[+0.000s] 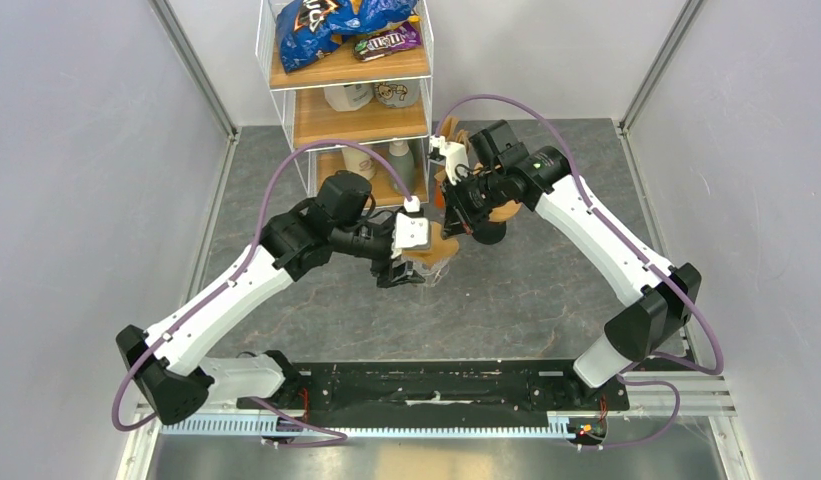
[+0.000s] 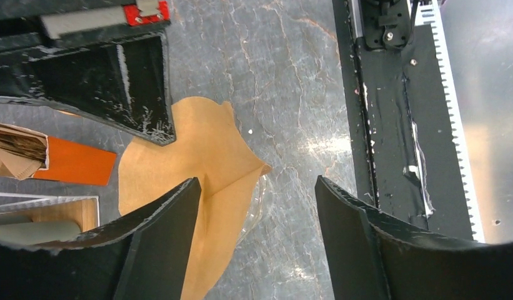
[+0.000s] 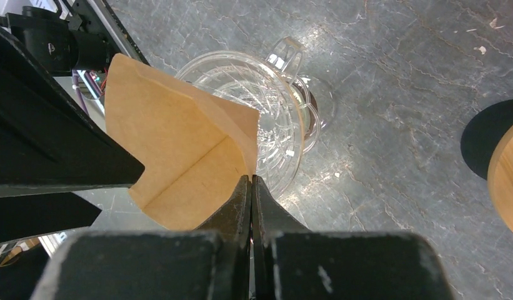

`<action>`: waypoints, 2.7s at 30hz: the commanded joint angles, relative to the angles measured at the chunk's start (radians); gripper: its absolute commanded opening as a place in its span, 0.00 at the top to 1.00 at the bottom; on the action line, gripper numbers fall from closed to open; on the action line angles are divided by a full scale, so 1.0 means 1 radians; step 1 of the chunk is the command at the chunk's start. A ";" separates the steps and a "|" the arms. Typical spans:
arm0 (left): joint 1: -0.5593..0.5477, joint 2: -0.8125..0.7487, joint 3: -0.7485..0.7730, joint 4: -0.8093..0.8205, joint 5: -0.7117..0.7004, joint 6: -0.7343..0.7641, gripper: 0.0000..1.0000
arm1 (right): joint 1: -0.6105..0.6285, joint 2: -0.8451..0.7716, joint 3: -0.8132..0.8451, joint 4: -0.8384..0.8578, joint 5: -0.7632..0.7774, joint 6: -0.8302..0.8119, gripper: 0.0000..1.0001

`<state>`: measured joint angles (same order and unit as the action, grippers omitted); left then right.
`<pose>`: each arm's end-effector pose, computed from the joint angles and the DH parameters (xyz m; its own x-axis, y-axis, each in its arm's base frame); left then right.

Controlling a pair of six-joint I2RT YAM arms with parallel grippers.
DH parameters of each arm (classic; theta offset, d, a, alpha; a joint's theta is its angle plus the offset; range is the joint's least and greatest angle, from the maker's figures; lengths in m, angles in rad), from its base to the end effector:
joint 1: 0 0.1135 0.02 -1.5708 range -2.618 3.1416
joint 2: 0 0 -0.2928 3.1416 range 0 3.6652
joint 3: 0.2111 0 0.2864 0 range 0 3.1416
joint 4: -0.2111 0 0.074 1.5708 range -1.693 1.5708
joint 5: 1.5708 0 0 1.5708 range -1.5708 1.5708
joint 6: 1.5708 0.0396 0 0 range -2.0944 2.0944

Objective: Place the coffee filter in the dripper

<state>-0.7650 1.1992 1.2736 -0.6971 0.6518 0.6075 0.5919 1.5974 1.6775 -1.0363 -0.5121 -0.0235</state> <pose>0.1811 -0.2072 0.4055 0.1717 0.4642 -0.8689 0.9841 -0.0399 0.1732 0.2918 0.2196 0.3998 -0.6609 -0.4690 -0.5859 -0.7366 0.5549 0.3867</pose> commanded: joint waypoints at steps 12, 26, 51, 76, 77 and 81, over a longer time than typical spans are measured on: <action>-0.031 0.024 -0.051 -0.112 -0.009 0.179 0.48 | -0.003 -0.013 0.029 0.011 0.085 0.000 1.00; -0.028 -0.098 -0.059 0.055 -0.068 -0.020 0.21 | -0.003 -0.018 0.073 -0.005 0.003 -0.011 0.85; 0.314 -0.059 -0.161 0.222 0.027 -0.743 0.17 | -0.157 -0.061 -0.071 0.004 -0.198 0.060 0.18; 0.213 0.058 -0.147 0.282 -0.218 -0.776 0.23 | -0.090 0.041 -0.046 0.021 -0.082 0.041 0.18; 0.213 0.058 -0.150 0.285 -0.220 -0.780 0.23 | -0.090 0.044 -0.043 0.021 -0.079 0.042 0.18; 0.212 0.058 -0.158 0.298 -0.231 -0.804 0.23 | -0.089 0.057 -0.045 0.019 -0.078 0.037 0.18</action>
<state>-0.5518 1.2503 1.1217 -0.4530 0.4458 -0.1486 0.4984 1.6432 1.6039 -1.0428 -0.5999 0.0284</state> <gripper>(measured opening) 0.774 0.823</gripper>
